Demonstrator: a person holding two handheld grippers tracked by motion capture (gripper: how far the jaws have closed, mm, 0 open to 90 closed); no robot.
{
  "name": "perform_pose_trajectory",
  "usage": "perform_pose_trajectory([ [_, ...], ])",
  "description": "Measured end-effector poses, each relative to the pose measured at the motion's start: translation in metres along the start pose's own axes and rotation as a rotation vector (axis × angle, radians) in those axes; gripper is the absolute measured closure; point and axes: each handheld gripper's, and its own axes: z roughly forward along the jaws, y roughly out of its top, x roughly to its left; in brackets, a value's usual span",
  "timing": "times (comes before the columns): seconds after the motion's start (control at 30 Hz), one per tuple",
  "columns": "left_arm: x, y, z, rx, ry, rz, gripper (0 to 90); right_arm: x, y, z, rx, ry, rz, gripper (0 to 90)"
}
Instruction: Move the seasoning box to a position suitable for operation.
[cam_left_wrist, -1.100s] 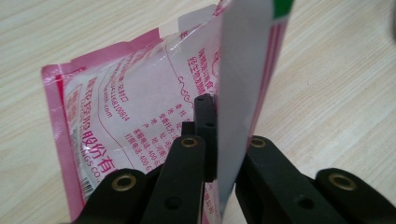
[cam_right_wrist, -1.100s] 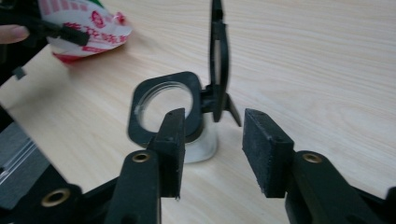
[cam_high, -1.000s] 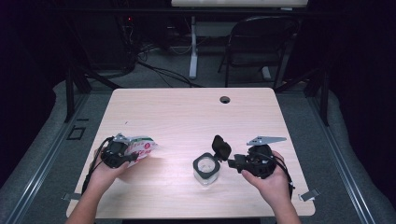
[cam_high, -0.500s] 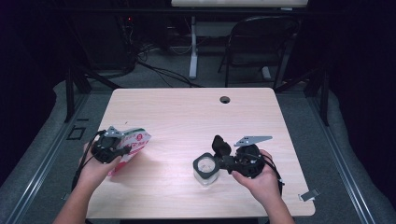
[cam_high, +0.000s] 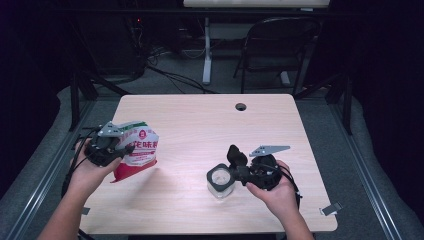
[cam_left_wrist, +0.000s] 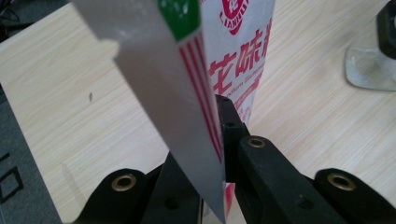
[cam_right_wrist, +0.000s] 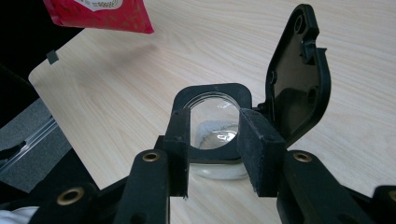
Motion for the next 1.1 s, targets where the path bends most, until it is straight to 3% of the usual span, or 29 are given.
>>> perform_pose_trajectory([
  [0.2, -0.011, 0.007, 0.003, -0.005, -0.013, 0.03, 90.0, 0.001, 0.001, 0.001, -0.003, 0.003, -0.004, 64.1],
  [0.73, -0.064, 0.029, 0.048, -0.03, -0.157, 0.105, 90.0, 0.001, 0.001, 0.005, 0.0, 0.007, -0.007, 62.8],
  [0.97, -0.087, 0.02, 0.062, -0.086, -0.264, 0.091, 90.0, 0.0, 0.001, 0.004, -0.011, 0.003, -0.003, 62.9],
  [1.1, -0.096, 0.009, 0.065, -0.096, -0.3, 0.094, 90.0, 0.002, 0.001, 0.006, -0.006, 0.014, -0.007, 62.7],
])
